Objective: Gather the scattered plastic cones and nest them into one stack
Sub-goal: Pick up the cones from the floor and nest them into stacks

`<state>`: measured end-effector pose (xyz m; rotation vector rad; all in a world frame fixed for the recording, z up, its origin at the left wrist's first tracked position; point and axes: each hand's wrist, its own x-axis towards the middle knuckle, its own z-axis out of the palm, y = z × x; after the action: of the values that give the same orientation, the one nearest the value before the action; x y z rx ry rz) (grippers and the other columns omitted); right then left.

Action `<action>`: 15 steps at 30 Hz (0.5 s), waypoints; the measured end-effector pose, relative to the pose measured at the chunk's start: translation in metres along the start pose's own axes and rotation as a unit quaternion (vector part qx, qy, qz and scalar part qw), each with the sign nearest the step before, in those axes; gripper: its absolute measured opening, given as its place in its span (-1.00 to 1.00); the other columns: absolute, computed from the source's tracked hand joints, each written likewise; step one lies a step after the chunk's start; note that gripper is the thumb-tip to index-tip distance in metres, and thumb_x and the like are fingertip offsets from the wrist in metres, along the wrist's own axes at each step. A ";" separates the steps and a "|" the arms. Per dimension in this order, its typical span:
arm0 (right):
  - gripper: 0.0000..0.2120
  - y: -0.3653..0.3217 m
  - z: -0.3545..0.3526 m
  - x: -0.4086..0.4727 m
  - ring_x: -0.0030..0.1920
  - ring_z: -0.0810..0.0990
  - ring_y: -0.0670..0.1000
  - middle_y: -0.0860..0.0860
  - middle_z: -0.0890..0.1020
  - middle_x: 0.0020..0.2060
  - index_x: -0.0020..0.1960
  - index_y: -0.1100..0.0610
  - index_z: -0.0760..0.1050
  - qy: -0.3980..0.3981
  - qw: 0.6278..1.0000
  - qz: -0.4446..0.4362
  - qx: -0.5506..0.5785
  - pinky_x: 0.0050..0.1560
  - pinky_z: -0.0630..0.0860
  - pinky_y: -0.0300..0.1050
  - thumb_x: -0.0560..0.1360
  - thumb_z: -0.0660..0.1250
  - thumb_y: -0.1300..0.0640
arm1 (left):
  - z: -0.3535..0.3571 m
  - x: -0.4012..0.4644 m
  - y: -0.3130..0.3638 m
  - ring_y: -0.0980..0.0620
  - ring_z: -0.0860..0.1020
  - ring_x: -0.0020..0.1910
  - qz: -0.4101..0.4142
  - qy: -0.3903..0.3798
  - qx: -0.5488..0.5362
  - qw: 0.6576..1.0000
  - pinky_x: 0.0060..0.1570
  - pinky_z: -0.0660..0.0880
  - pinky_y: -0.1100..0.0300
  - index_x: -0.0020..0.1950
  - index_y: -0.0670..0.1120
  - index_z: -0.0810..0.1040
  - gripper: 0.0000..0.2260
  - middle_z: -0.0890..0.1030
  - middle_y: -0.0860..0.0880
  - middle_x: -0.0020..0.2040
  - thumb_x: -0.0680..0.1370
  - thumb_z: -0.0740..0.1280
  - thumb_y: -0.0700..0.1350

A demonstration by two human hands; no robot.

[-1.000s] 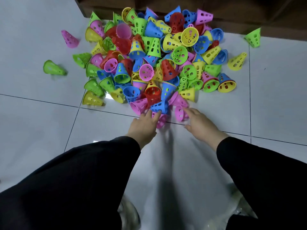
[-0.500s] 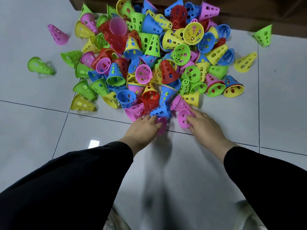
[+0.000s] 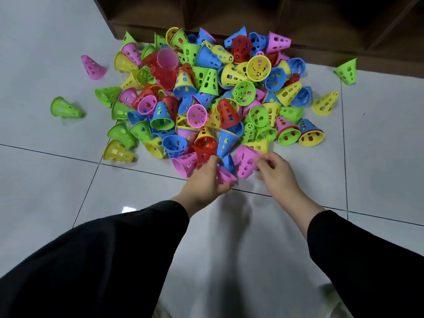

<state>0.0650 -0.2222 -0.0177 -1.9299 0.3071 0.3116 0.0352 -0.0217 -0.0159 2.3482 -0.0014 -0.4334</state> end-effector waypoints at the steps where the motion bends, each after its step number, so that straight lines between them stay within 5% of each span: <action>1: -0.75 0.000 0.003 -0.002 -0.09 0.64 0.19 0.10 0.67 -0.18 -0.11 0.10 0.55 -0.015 0.999 0.020 0.025 -0.04 0.61 0.18 0.52 0.32 -0.09 | 0.000 -0.002 0.002 0.02 0.55 -0.14 -0.007 0.006 -0.017 1.000 -0.07 0.44 0.12 0.33 0.03 0.30 -0.42 0.58 0.10 -0.05 0.43 0.47 0.14; 5: -0.57 0.006 0.012 -0.014 0.09 0.62 0.14 0.09 0.66 0.00 0.01 0.08 0.55 -0.149 0.987 0.026 -0.053 0.08 0.57 0.28 0.54 0.18 -0.27 | 0.002 -0.009 0.005 0.13 0.48 -0.06 -0.020 0.005 -0.059 0.998 -0.06 0.33 0.30 0.48 0.00 0.28 -0.30 0.51 0.09 0.03 0.44 0.51 0.09; 7: -0.68 0.009 0.020 -0.021 0.19 0.60 0.07 0.04 0.63 0.14 0.12 -0.03 0.50 -0.218 0.973 0.072 -0.032 0.18 0.55 0.27 0.62 0.12 -0.22 | 0.005 -0.013 0.005 0.12 0.48 0.03 -0.023 0.003 -0.074 0.997 -0.05 0.29 0.39 0.50 -0.03 0.30 -0.30 0.50 0.05 0.09 0.45 0.52 0.05; 12: -0.71 0.011 0.043 -0.031 0.21 0.59 -0.05 -0.03 0.58 0.21 0.25 -0.04 0.35 -0.249 0.960 0.127 0.007 0.21 0.53 0.21 0.67 0.00 -0.15 | 0.004 -0.021 -0.011 0.11 0.47 0.33 -0.064 0.004 -0.122 0.991 0.22 0.36 0.33 0.54 -0.01 0.31 -0.27 0.49 0.02 0.39 0.44 0.52 0.08; 15: -0.72 0.015 0.056 -0.033 0.20 0.58 0.01 -0.02 0.57 0.19 0.24 -0.10 0.34 -0.292 0.945 0.143 -0.020 0.06 0.57 0.06 0.67 -0.02 -0.18 | -0.001 -0.023 -0.023 0.05 0.49 0.32 -0.094 -0.038 -0.082 0.991 0.16 0.36 0.31 0.54 -0.02 0.31 -0.26 0.49 0.00 0.41 0.43 0.52 0.10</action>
<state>0.0251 -0.1736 -0.0395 -1.7355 0.1818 1.0633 0.0107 -0.0015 -0.0239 2.1760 0.2122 -0.5922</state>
